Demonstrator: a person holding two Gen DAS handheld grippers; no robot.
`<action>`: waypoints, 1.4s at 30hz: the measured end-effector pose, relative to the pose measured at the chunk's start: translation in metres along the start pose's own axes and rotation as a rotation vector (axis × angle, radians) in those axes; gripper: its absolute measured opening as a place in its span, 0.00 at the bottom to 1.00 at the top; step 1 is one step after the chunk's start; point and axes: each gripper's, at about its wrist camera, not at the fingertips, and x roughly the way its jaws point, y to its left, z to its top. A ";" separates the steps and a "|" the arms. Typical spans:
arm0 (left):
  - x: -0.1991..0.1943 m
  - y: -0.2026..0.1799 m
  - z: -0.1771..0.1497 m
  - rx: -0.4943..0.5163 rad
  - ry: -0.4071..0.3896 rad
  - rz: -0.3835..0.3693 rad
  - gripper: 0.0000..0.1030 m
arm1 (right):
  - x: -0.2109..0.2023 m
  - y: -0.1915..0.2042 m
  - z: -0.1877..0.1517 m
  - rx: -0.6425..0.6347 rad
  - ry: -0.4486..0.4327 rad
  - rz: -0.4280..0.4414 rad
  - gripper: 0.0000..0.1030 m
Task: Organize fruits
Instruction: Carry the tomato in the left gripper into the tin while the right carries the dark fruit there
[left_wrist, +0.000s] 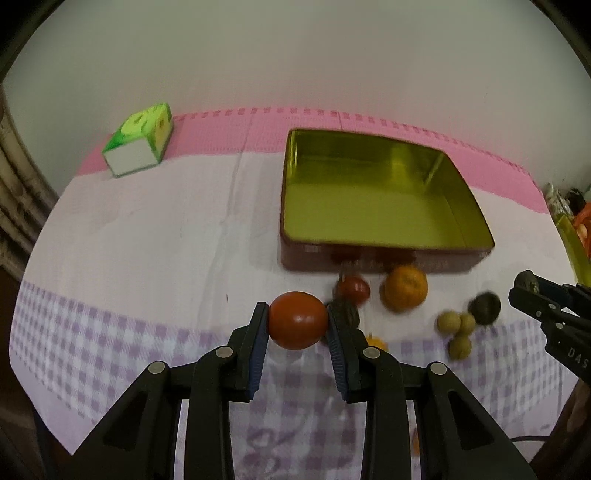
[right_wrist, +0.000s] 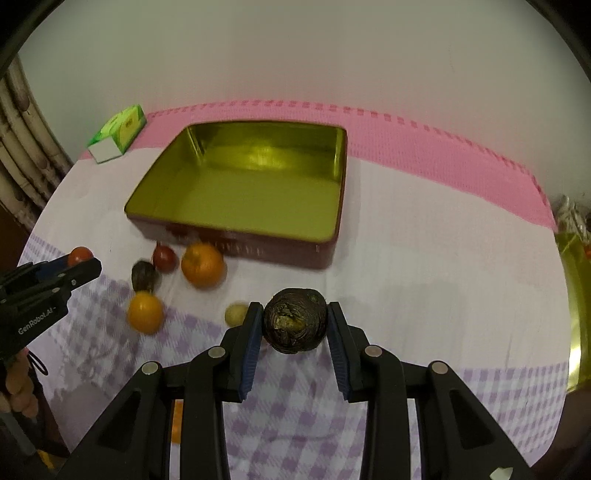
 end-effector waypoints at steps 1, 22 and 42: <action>0.003 0.002 0.005 -0.001 -0.005 -0.004 0.31 | 0.001 0.000 0.005 -0.002 -0.005 0.000 0.31; 0.062 -0.016 0.080 0.045 0.002 -0.031 0.31 | 0.068 0.003 0.078 -0.040 0.016 -0.009 0.31; 0.093 -0.029 0.069 0.079 0.072 0.033 0.31 | 0.094 0.004 0.075 -0.065 0.072 -0.030 0.31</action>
